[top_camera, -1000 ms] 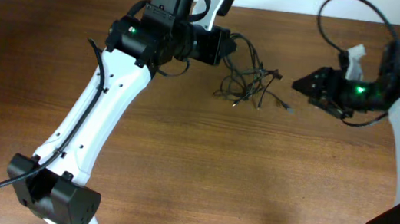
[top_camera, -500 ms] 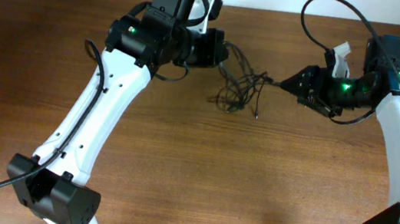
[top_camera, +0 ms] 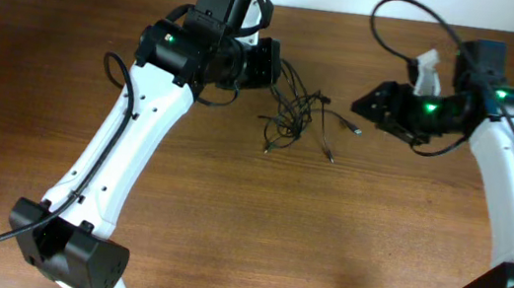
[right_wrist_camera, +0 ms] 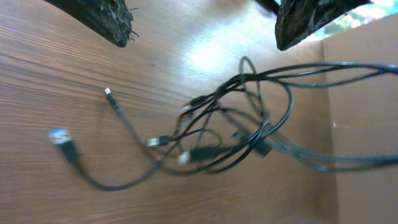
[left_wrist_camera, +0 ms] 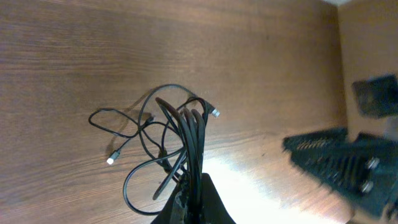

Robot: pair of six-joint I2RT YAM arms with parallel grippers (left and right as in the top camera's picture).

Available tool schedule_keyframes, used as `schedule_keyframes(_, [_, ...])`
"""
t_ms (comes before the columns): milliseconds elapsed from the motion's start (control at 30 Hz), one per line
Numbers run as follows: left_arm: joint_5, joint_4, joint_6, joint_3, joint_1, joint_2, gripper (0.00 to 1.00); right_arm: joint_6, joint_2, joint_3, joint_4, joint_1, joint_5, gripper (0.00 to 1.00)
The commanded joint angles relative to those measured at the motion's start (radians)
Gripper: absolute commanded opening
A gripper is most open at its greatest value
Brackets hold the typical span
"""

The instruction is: Untangle cables

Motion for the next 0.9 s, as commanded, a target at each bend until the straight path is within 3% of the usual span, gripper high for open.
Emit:
schedule_keyframes(0, [-0.018, 0.051, -0.212, 0.024, 0.006, -0.003, 0.00, 0.075, -0.021, 0.008, 0.042, 0.072, 0.002, 0.74])
schedule_keyframes(100, [-0.018, 0.064, -0.402, 0.024, 0.006, -0.003, 0.00, 0.168, -0.021, 0.008, 0.089, 0.111, 0.063, 0.71])
schedule_keyframes(267, [-0.018, 0.065, -0.690, 0.024, 0.006, -0.003, 0.00, 0.182, -0.004, 0.008, 0.096, 0.114, 0.065, 0.68])
schedule_keyframes(367, [-0.034, 0.071, -0.719, 0.024, 0.006, -0.003, 0.00, 0.182, 0.016, 0.008, 0.096, 0.127, 0.050, 0.66])
schedule_keyframes(500, [-0.109, 0.076, -0.868, 0.024, 0.007, -0.003, 0.00, 0.185, 0.043, 0.008, 0.097, 0.157, 0.051, 0.64])
schedule_keyframes(733, [-0.149, 0.089, -1.026, 0.024, 0.010, -0.003, 0.00, 0.186, 0.058, 0.008, 0.101, 0.158, 0.058, 0.60])
schedule_keyframes(867, [-0.140, 0.093, -1.051, 0.024, 0.009, -0.003, 0.00, 0.216, 0.064, 0.008, 0.136, 0.168, 0.093, 0.58])
